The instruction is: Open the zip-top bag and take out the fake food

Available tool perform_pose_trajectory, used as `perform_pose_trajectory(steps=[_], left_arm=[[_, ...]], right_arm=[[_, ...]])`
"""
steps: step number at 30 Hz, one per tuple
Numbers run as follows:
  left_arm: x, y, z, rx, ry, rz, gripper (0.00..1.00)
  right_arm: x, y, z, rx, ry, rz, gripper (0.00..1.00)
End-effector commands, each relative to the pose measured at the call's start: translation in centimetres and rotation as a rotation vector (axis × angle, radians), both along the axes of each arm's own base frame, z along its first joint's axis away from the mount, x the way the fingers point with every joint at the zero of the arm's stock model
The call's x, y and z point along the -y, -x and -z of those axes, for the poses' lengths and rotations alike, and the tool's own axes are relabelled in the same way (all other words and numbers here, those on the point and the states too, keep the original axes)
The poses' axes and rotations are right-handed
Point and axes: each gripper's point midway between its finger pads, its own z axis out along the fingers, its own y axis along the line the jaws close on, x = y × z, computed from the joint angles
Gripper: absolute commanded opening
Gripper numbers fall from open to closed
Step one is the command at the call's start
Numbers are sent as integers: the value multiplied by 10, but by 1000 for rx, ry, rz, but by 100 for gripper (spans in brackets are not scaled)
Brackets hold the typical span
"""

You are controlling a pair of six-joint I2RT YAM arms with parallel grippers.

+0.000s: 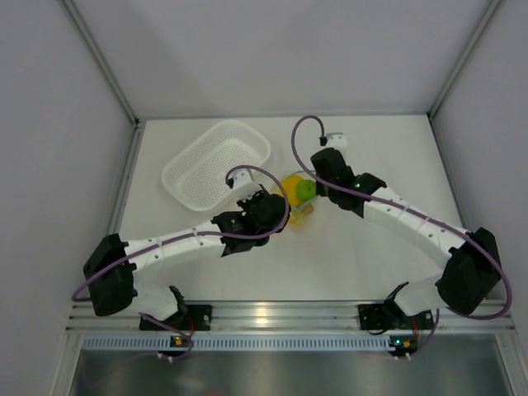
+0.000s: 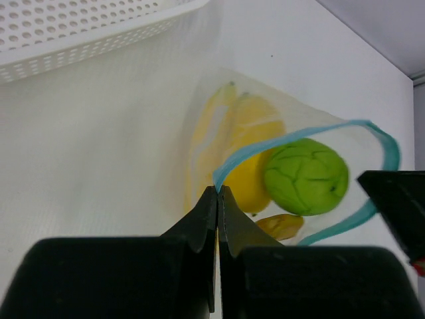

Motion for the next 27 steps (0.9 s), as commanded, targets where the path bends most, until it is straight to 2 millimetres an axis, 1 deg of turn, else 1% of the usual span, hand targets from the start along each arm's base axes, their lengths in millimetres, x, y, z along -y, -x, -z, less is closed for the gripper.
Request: perform_pose_trajectory(steps=[1,2,3,4,5,6,7,8,9,10,11,12,14,15,16,17,18,19,21,22,23,24,27], left_arm=[[-9,0,6,-9,55,6,0],[-11,1,12,-20,60,8,0],[-12,3,17,-29,67,8,0],[-15,7,30,-52,62,14,0],[-16,8,34,-59,80,8,0],[-17,9,40,-68,83,10,0],[-21,13,52,-89,71,10,0],[-22,15,57,-102,82,4,0],[-24,16,63,-112,80,2,0],[-28,18,68,-120,76,-4,0],[-29,18,70,-122,77,-4,0],[-30,18,71,-123,74,-2,0],[-33,17,65,-108,61,7,0],[-33,16,60,-99,54,13,0],[-33,14,50,-80,61,18,3],[-33,13,44,-64,38,34,8],[-33,10,33,-45,36,40,12],[-33,10,24,-25,20,57,26],[-32,9,12,-2,12,76,40],[-32,9,2,16,11,89,46],[-31,9,-3,24,10,99,51],[-28,9,-10,33,16,112,52],[-25,10,-20,45,14,145,52]], right_arm=[[47,4,-22,-28,367,13,0],[56,3,-25,-36,436,33,0],[59,3,-23,-57,500,22,0],[62,5,-29,-67,540,18,0],[64,3,-28,-74,594,21,0],[60,3,-33,-67,608,13,0],[59,5,-32,-74,628,8,0],[56,6,-29,-86,658,-5,0],[47,8,-30,-78,661,-29,0],[43,9,-30,-79,666,-40,0],[32,11,-26,-79,667,-63,0],[23,12,-27,-73,646,-83,0],[1,17,-22,-86,576,-131,0],[-14,20,-27,-70,540,-158,0],[-23,22,-28,-65,520,-173,0],[-31,24,-29,-58,500,-174,0],[-42,27,-35,-42,476,-187,0],[-47,27,-35,-39,464,-193,0],[-59,27,-36,-31,426,-193,0],[-63,28,-35,-35,408,-200,0],[-66,27,-35,-32,390,-195,0],[-67,26,-36,-28,377,-186,0],[-72,24,-37,-19,339,-163,0]])
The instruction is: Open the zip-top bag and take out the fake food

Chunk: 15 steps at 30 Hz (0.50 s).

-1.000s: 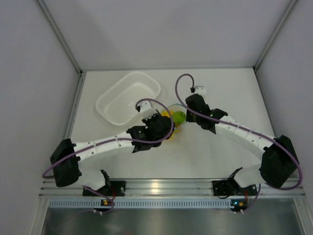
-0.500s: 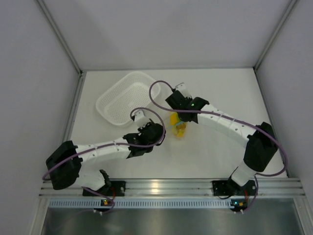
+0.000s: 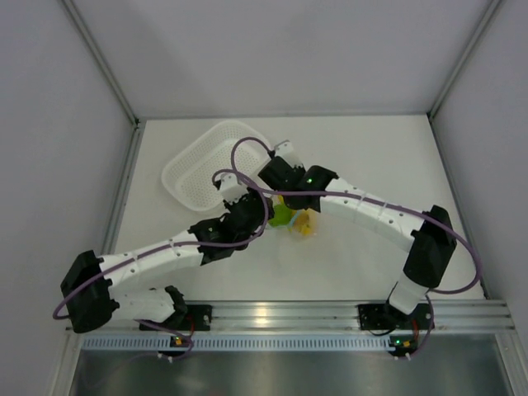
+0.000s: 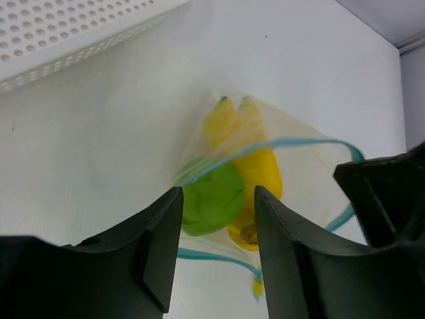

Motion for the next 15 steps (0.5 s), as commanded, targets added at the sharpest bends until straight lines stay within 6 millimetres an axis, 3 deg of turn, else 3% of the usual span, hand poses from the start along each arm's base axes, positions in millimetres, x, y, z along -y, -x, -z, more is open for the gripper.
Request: perform_pose_trajectory(steps=[1,8,15], left_arm=[[8,-2,-36,60,14,54,52],[38,-3,-40,26,36,146,50],[46,1,-19,-26,48,148,44]], right_arm=[[-18,-7,-16,43,-115,32,0],[-21,-9,-15,41,-150,41,0],[-23,-11,-8,18,-228,44,0]])
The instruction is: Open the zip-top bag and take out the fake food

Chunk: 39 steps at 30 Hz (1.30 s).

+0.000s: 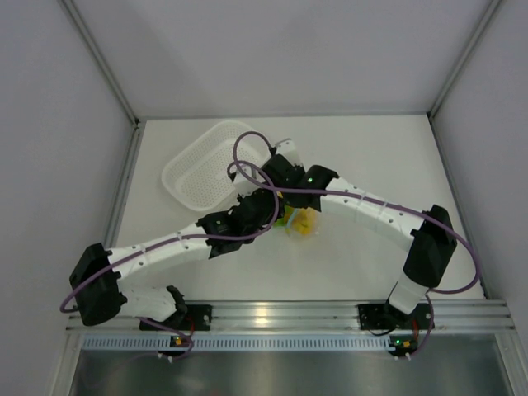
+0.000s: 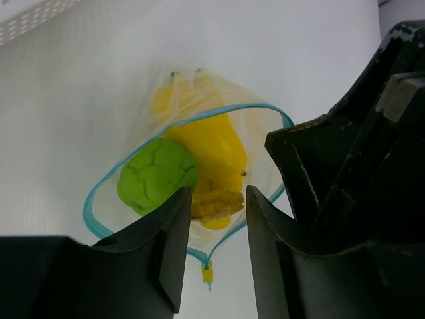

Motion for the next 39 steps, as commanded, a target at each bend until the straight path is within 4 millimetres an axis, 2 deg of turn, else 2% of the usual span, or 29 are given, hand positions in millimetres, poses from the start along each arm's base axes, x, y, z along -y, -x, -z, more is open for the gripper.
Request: perform_pose_trajectory(steps=[1,2,5,10,12,15,18,22,26,34,39], left_arm=[[7,0,0,-12,34,-1,44],[7,0,2,-16,33,-5,41],[9,0,12,-20,29,2,42],[11,-4,43,-61,-31,-20,43],[8,-4,56,-82,-44,-43,43],[2,-5,66,-88,-57,-77,43],[-2,-7,68,-80,-66,-97,45],[-4,-10,73,-85,-83,-106,55],[-5,-15,84,-104,-100,-117,60],[-10,-25,100,-130,-112,-152,64],[-10,-26,113,-157,-98,-182,62]], right_arm=[[-12,-6,-12,22,-142,4,0],[-11,-5,-11,18,-152,3,0],[-17,-4,-8,-4,-198,-17,0],[-19,-5,0,-20,-225,-14,0],[-18,-5,5,-27,-215,-13,0],[-17,-6,8,-29,-210,-6,0],[-17,-5,11,-34,-209,-10,0],[-18,-4,12,-38,-217,-16,0],[-25,1,16,-58,-251,-40,0],[-26,5,25,-75,-271,-47,0],[-22,3,26,-47,-279,-18,0]])
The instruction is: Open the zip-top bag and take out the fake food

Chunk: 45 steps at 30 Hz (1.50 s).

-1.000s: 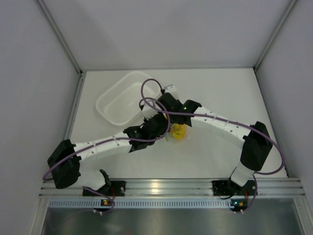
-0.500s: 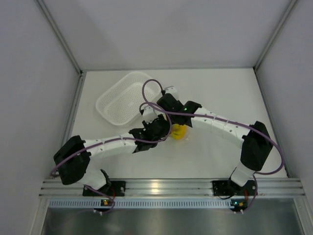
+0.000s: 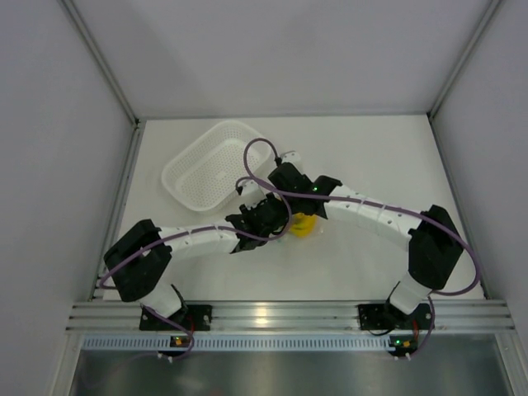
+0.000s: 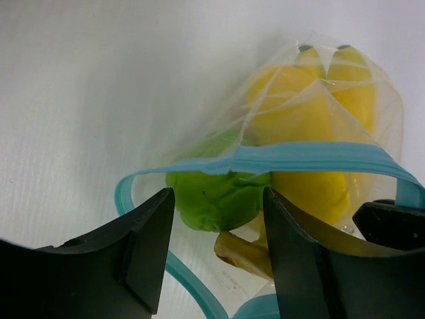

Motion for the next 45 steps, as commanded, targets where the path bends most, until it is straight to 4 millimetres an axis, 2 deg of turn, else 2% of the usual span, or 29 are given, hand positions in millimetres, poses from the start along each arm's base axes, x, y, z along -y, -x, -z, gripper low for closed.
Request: perform_pose_trajectory(steps=[1,3,8,12,18,23,25,28,29,31,32,33,41,45], left_arm=[[4,-7,4,5,48,-38,61],[4,-7,7,5,51,-39,61],[7,-13,15,-13,50,-44,74],[11,-17,24,-35,41,-43,80],[15,-18,38,-65,22,-32,79],[18,-16,44,-89,19,-12,59],[18,-17,42,-88,24,-8,44],[19,-17,30,-71,40,2,38],[17,-17,23,-58,51,3,29],[16,-17,14,-40,57,10,18],[15,-17,5,-26,69,12,6],[15,-17,0,-15,68,21,2],[14,-15,-45,61,121,60,0],[12,-11,-66,92,146,91,0]], right_arm=[[-2,-7,-25,73,-85,35,0],[-2,-6,-23,70,-78,33,0],[-7,2,-21,66,-75,-10,0],[-11,9,-18,52,-92,-37,0],[-11,12,-12,38,-96,-46,0],[-7,9,-10,50,-81,-27,0],[-8,7,-9,52,-71,-24,0],[-6,5,-8,56,-53,-19,0],[-6,4,-9,61,-52,-15,0],[-5,1,-11,72,-44,-8,0],[-4,0,-11,76,-37,-5,0],[-4,-1,-12,79,-32,0,0],[-13,-5,-11,79,-16,-18,0],[-8,-9,-7,92,15,4,0]])
